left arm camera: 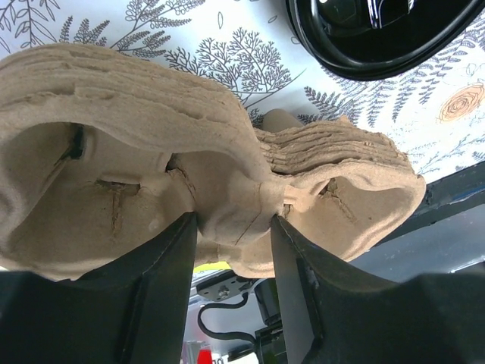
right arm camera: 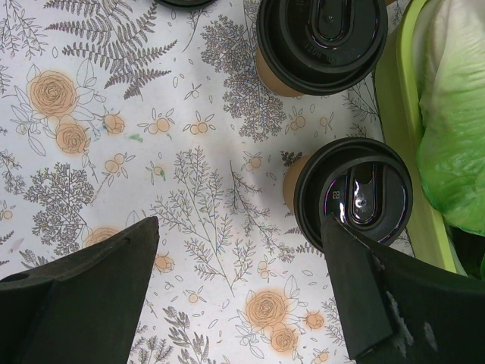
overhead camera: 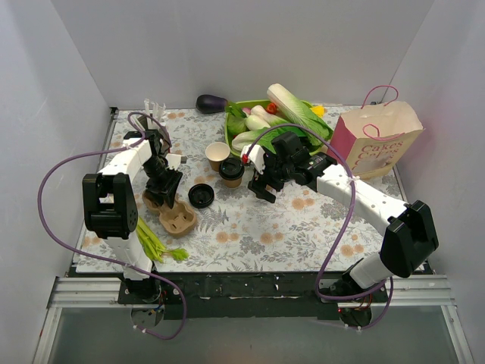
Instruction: Pack the takeout coffee
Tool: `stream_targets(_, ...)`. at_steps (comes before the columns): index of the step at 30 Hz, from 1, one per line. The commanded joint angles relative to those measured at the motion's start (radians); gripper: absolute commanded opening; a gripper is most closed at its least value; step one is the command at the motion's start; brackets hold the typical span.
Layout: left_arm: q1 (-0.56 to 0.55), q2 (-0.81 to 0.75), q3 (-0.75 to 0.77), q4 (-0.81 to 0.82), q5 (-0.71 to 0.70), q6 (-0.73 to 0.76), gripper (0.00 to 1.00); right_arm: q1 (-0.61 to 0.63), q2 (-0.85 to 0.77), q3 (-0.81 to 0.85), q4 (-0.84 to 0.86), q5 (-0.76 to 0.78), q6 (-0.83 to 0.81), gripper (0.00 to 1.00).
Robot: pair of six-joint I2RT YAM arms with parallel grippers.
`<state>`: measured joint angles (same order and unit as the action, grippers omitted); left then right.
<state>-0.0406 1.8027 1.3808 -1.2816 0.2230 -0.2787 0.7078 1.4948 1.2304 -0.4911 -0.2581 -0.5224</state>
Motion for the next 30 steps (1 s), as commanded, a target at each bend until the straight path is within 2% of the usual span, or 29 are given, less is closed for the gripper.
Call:
stream_targets(1, 0.002, -0.068, 0.041, -0.047, 0.015, 0.001, 0.39, -0.002, 0.004, 0.020, 0.039, -0.013, -0.001, 0.95)
stream_targets(11, 0.007, -0.106, 0.095, -0.088, -0.013, 0.007, 0.28, -0.002, 0.024, 0.035, 0.039, -0.026, 0.002, 0.95)
stream_targets(17, 0.004, -0.176, 0.230, -0.102, 0.125, 0.030, 0.18, -0.007, 0.009, 0.032, 0.023, 0.000, 0.002, 0.95)
stream_targets(20, -0.031, -0.204, 0.297, -0.102, 0.200, 0.048, 0.17, -0.043, -0.002, 0.041, 0.000, 0.005, 0.024, 0.95)
stream_targets(23, -0.111, -0.216, 0.323, -0.102, 0.261, 0.065, 0.18, -0.109, -0.011, 0.087, -0.044, -0.007, 0.061, 0.95)
stream_targets(30, -0.439, -0.207, 0.285, -0.099, 0.349, 0.170, 0.18, -0.261, -0.010, 0.237, -0.179, -0.016, 0.131, 0.95)
